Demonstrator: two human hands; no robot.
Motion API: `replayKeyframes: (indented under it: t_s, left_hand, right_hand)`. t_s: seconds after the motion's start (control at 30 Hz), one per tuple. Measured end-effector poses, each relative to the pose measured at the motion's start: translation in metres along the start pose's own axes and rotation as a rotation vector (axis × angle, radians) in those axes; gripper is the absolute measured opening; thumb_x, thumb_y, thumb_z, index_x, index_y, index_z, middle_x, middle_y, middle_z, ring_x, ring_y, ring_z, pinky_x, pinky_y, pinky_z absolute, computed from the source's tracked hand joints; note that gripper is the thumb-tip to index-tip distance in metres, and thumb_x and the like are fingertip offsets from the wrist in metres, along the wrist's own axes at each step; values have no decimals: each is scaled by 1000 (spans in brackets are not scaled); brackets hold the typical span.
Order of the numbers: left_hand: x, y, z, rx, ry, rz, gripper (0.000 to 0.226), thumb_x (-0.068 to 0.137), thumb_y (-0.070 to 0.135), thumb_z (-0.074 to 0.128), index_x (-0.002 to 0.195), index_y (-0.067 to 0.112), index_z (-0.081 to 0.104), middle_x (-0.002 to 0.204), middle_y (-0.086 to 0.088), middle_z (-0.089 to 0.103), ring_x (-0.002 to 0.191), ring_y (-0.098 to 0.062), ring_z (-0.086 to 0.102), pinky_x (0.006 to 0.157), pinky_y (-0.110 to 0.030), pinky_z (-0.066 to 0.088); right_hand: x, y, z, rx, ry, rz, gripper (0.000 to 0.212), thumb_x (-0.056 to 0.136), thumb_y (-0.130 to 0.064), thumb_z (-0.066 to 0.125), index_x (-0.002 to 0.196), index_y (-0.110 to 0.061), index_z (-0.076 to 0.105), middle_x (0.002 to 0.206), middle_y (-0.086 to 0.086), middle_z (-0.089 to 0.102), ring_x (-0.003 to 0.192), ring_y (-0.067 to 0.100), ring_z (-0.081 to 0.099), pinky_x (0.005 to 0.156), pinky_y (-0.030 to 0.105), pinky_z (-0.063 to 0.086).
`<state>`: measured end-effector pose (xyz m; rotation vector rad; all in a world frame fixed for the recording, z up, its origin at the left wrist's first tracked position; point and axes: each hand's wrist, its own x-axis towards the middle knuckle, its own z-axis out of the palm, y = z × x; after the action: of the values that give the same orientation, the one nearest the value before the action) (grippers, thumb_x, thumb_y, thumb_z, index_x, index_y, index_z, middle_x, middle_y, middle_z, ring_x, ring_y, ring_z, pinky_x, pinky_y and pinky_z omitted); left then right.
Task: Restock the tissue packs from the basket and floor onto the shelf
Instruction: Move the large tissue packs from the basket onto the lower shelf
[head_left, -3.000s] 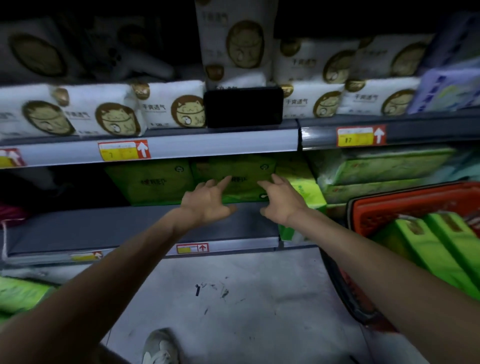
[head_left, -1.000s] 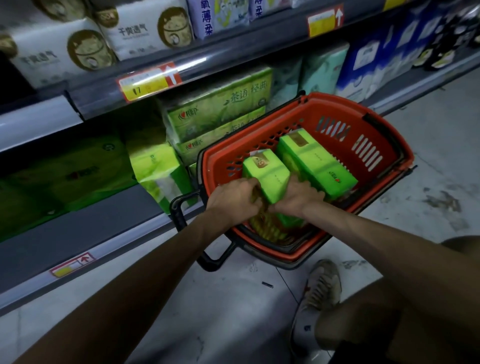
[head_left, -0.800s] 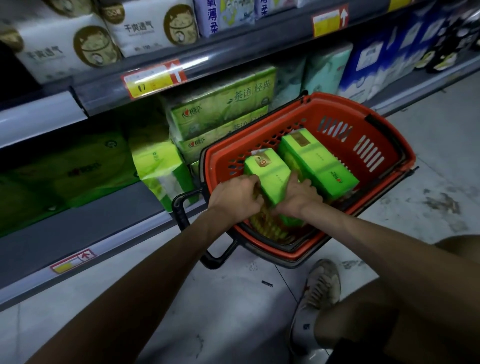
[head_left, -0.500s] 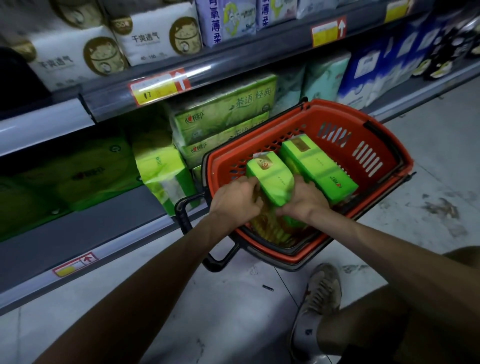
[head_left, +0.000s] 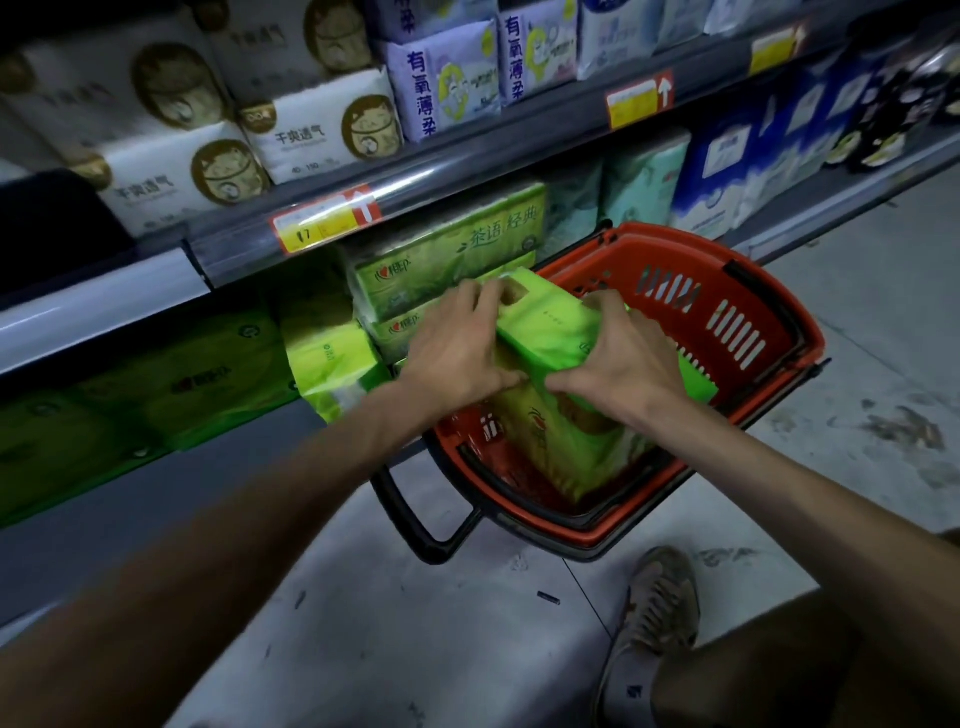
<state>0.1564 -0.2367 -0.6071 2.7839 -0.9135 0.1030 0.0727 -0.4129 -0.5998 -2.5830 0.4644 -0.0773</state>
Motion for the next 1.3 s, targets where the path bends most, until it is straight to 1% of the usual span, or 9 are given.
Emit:
replayKeyframes:
  t_s: [0.1,0.23,0.37,0.5,0.67,0.8,0.93,1.13,1.3]
  left_hand:
    - [21,-4,-34,202,-92,159,132,62,67,89,164,29,16,157,-12,37,144,-35,38,118,-52,32]
    - [39,5,-58,324,-372,335,148,58,66,91,166,31,-5,171,-5,15,157,-31,17,126,-60,15]
    - [33,12,-68,240,-495,321,126,60,62,93,158,25,23,147,-1,50,131,-26,51,109,-43,45]
    - [19,13,-76,90,-405,264,118,61,53,95,156,24,32,140,3,55,122,-19,53,97,-32,47]
    - [11,4,-94,-258,-253,71,103,58,41,100,144,26,48,133,4,62,117,-17,60,101,-35,52]
    - [4,-10,-119,-563,-165,-153,86,59,25,102,132,26,57,111,9,73,100,-10,72,80,-25,61]
    - [-16,-23,-143,-800,-32,-330,76,61,18,99,125,25,58,101,12,73,74,9,71,59,-11,54]
    - [-71,-53,-161,-1176,118,-514,85,46,21,98,127,18,68,108,-3,81,96,-28,79,77,-41,63]
    - [-130,-84,-157,-1465,92,-648,91,39,27,100,125,9,73,122,-19,76,111,-42,72,89,-52,63]
  right_hand:
    - [-4,-7,-15,0,34,-105,110,52,-57,89,144,-24,40,123,8,63,114,32,59,99,47,48]
    - [-13,-18,-32,-38,-14,-253,116,53,-54,89,149,-20,35,130,7,59,117,29,52,103,45,40]
    - [-23,-23,-45,13,-60,-320,105,57,-39,93,145,-22,38,117,-4,48,106,19,43,89,34,35]
    - [-25,-21,-59,70,-71,-412,96,57,-29,92,139,-27,42,112,-8,41,107,16,43,85,33,35]
    - [-21,-16,-67,256,134,-501,104,64,-32,92,153,-31,38,143,-3,47,132,13,40,114,42,38]
    - [-9,-11,-74,519,310,-313,110,71,-56,87,160,-43,23,165,-2,30,152,17,25,124,51,27]
    - [2,-8,-74,868,246,-119,114,63,-68,86,156,-53,21,167,-10,28,154,19,28,121,56,33]
    - [-3,-22,-60,1005,78,77,120,68,-62,87,163,-37,18,166,-6,34,149,17,36,121,45,34]
    - [-16,-49,-40,1174,-263,81,104,51,-68,92,143,-34,56,127,-10,73,115,15,71,107,46,50]
